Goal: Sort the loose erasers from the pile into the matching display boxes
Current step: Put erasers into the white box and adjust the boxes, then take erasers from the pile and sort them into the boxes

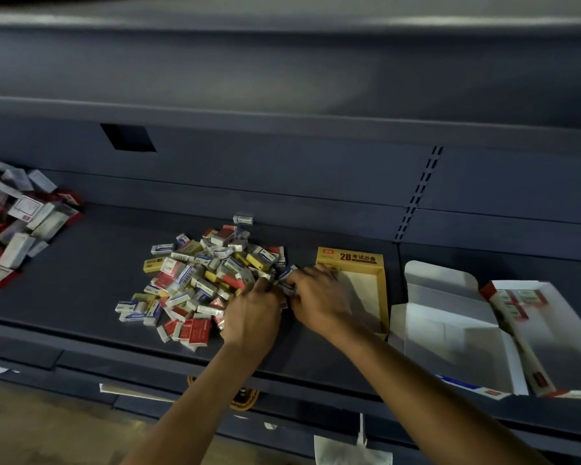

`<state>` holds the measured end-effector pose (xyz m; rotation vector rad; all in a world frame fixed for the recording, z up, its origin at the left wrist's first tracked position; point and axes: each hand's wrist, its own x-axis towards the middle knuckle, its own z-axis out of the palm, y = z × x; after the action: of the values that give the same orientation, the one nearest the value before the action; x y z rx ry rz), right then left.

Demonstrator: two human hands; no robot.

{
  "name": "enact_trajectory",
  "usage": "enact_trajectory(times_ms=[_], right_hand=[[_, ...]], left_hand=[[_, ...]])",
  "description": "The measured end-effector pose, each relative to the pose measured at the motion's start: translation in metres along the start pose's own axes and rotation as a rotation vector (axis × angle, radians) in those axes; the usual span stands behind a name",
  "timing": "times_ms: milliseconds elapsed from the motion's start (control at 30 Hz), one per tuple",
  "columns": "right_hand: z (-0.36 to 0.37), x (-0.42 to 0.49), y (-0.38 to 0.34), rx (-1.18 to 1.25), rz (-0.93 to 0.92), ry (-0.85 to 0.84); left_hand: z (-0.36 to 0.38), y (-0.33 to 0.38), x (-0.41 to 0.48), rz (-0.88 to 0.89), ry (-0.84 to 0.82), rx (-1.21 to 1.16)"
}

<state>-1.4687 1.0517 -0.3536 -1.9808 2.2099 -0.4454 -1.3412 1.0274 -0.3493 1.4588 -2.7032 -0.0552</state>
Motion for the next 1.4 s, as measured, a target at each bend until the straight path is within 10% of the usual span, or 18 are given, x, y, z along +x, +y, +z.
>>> enact_trajectory(times_ms=[1400], right_hand=[[-0.070,-0.125,0.160,0.131,0.464,0.277]], left_hand=[[0.013,0.180,0.030,0.477,0.139,-0.229]])
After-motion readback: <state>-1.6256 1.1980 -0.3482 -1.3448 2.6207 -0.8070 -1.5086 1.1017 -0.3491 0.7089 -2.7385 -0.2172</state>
